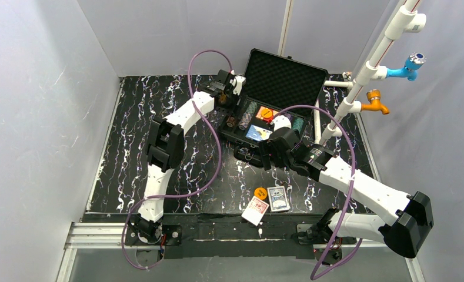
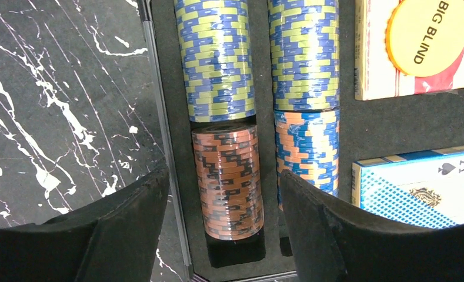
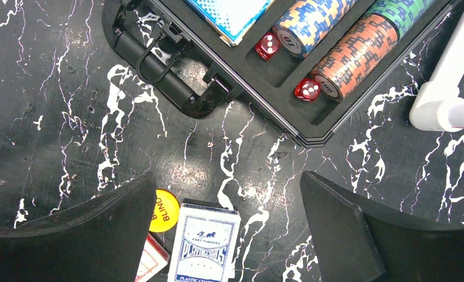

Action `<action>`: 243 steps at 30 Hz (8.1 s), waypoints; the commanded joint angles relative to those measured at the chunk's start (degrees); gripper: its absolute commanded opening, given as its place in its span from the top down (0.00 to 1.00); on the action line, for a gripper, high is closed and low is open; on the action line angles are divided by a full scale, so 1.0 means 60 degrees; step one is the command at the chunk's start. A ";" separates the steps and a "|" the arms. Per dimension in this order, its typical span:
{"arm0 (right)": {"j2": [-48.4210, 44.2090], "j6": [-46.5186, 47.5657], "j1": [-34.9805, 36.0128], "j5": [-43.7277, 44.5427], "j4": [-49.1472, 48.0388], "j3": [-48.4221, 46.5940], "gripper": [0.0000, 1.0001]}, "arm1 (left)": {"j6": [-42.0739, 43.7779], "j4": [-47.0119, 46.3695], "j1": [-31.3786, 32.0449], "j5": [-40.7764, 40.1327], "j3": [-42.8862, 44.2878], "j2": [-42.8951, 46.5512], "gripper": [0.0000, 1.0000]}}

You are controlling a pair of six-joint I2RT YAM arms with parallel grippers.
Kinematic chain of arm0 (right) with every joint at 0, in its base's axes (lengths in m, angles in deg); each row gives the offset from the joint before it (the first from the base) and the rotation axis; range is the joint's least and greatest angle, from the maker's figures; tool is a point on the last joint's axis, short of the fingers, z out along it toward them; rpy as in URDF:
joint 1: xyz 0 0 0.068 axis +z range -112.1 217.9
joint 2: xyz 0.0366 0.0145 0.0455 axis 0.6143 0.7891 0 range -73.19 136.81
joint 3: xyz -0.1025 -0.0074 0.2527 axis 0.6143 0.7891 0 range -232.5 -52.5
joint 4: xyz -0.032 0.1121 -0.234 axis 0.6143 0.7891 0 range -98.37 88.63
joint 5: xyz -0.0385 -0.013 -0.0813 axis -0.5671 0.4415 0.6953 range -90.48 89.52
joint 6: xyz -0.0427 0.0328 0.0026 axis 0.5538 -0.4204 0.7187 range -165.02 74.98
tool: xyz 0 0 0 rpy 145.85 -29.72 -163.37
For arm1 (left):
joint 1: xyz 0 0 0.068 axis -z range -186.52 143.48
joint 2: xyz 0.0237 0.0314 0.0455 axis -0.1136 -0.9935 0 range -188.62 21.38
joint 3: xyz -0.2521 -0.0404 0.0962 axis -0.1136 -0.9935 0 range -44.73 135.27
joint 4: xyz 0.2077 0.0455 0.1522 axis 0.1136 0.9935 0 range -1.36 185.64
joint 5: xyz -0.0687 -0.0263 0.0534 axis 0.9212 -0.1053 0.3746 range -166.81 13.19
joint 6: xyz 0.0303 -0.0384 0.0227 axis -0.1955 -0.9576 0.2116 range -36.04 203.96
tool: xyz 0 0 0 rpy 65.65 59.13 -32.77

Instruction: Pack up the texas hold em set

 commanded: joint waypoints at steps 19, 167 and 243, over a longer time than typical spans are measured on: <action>0.0339 -0.0368 -0.0098 -0.0499 -0.0235 -0.0301 0.00 | -0.1019 -0.1696 -0.0023 0.0229 -0.4429 0.3299 0.87; 0.2189 -0.3857 0.1013 -0.0678 0.0653 0.1798 0.32 | 0.0528 -0.1664 -0.0067 -0.4878 -1.0608 1.2818 0.02; 0.3235 0.2095 -0.0235 -0.0959 -0.0180 -0.4167 0.50 | 0.0616 -0.1694 -0.0064 -0.4859 -1.0652 1.3110 0.02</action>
